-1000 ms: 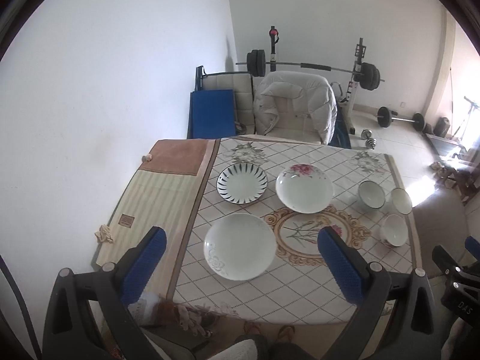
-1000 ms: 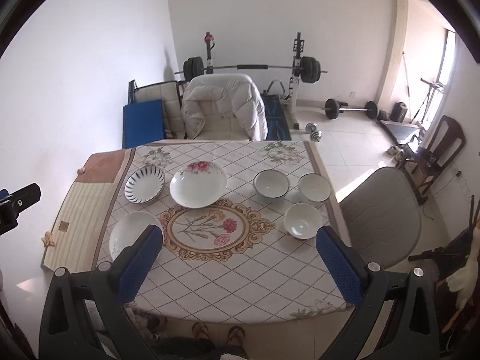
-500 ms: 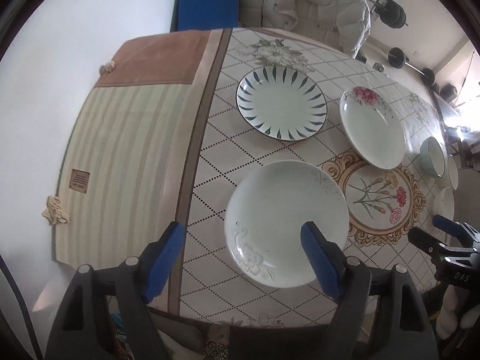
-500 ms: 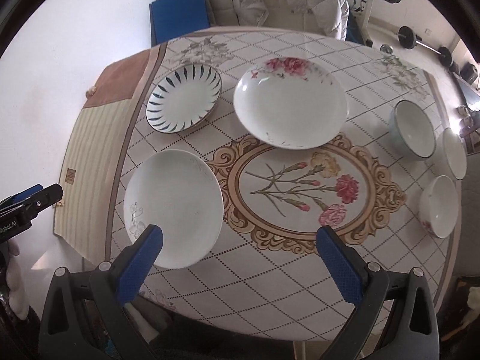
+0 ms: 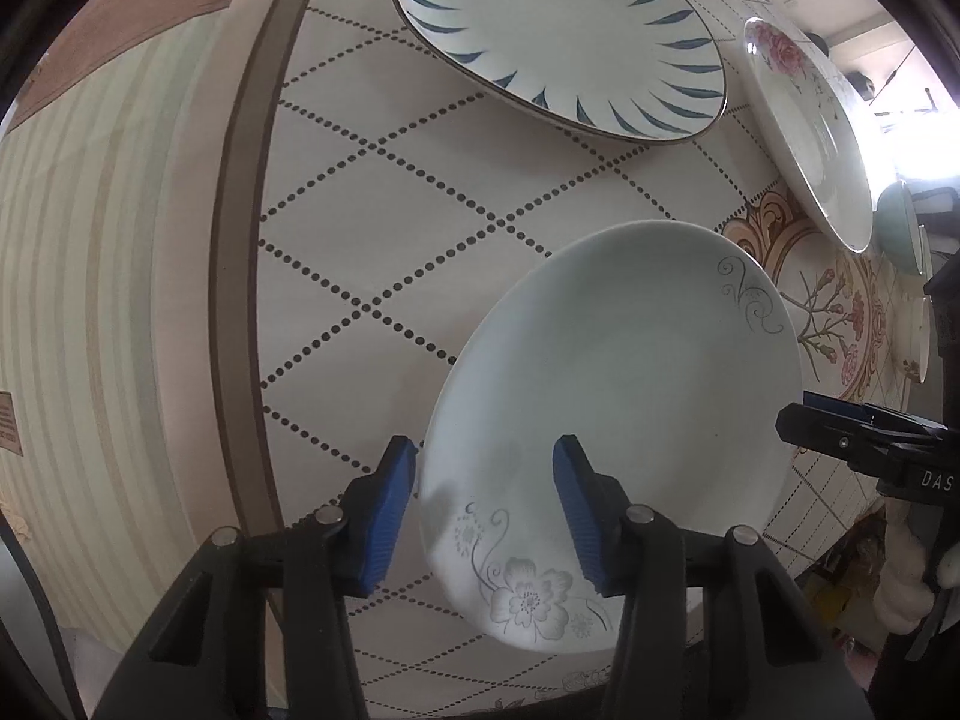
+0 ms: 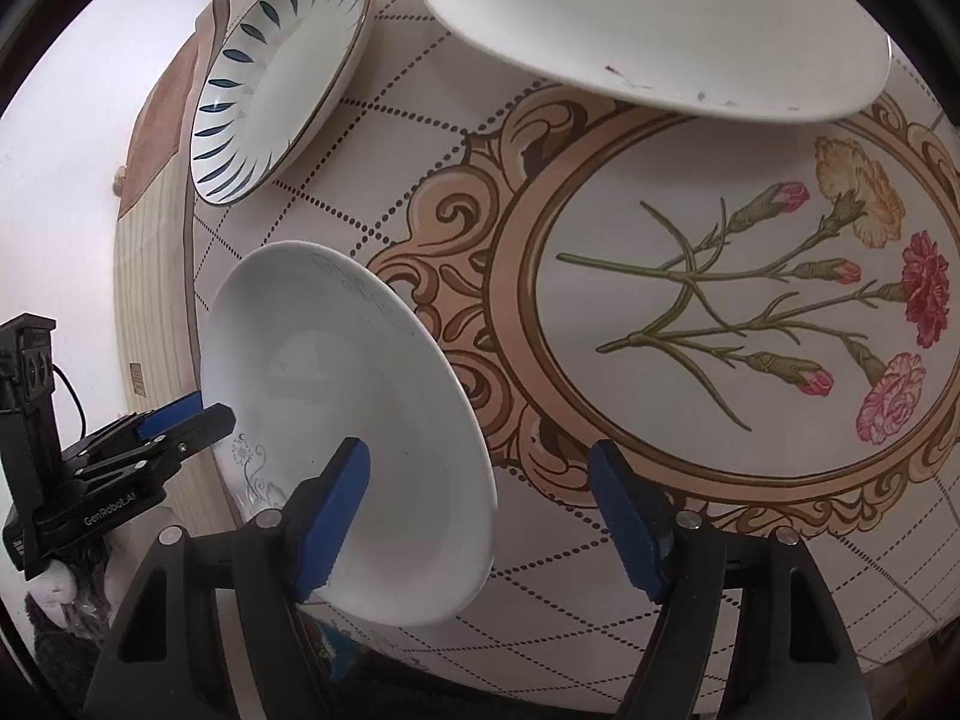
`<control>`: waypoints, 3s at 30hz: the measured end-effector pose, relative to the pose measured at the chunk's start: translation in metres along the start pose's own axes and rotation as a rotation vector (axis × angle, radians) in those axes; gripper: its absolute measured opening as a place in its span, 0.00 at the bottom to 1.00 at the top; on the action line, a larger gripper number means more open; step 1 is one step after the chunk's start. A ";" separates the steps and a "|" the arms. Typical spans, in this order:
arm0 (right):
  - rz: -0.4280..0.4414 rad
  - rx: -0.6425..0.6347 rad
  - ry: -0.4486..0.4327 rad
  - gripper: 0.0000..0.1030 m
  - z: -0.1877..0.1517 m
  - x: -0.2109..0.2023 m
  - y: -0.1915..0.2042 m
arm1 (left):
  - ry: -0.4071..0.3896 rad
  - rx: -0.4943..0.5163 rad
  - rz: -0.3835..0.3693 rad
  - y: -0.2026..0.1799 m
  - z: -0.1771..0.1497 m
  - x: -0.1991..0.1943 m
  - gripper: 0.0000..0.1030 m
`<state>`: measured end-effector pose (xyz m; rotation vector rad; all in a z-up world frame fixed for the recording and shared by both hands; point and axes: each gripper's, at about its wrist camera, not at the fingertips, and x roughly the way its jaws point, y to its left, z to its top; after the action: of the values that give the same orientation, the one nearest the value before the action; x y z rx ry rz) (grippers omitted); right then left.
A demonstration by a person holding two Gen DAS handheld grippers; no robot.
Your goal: Organize plates and bowls
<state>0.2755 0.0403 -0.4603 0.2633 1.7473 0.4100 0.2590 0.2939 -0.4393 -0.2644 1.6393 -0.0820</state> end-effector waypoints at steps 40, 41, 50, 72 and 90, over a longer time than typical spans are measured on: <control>0.034 0.148 -0.124 0.18 -0.008 -0.082 -0.143 | -0.012 0.172 -0.023 -0.141 0.012 0.012 0.24; 0.030 0.160 -0.126 0.18 -0.008 -0.087 -0.155 | -0.006 0.185 -0.027 -0.152 0.016 0.017 0.24; 0.018 0.215 -0.139 0.18 -0.005 -0.112 -0.244 | 0.050 0.246 -0.023 -0.214 0.034 0.055 0.25; -0.262 0.060 -0.100 0.46 -0.019 -0.114 -0.218 | 0.006 0.179 0.155 -0.233 -0.012 0.042 0.31; -0.255 -0.383 -0.396 0.96 0.015 -0.195 -0.057 | -0.379 0.004 0.231 -0.223 -0.003 -0.089 0.82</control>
<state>0.3342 -0.0860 -0.3122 -0.1461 1.2642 0.4608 0.2885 0.0970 -0.3057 -0.0787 1.2821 0.1341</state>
